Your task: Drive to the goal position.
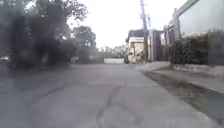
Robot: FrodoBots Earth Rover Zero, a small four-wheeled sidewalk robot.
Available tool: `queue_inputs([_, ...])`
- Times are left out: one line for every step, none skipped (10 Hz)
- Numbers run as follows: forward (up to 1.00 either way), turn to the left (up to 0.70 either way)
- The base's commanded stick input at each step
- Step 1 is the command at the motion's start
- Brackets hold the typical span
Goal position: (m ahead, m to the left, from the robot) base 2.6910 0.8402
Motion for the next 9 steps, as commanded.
queue_inputs([1.0,-0.26])
queue_inputs([1.0,-0.16])
queue_inputs([1.0,-0.07])
queue_inputs([1.0,0.0])
queue_inputs([1.0,0.0])
queue_inputs([1.0,0.0])
queue_inputs([1.0,0.0])
queue_inputs([1.0,0.0])
queue_inputs([1.0,0.0])
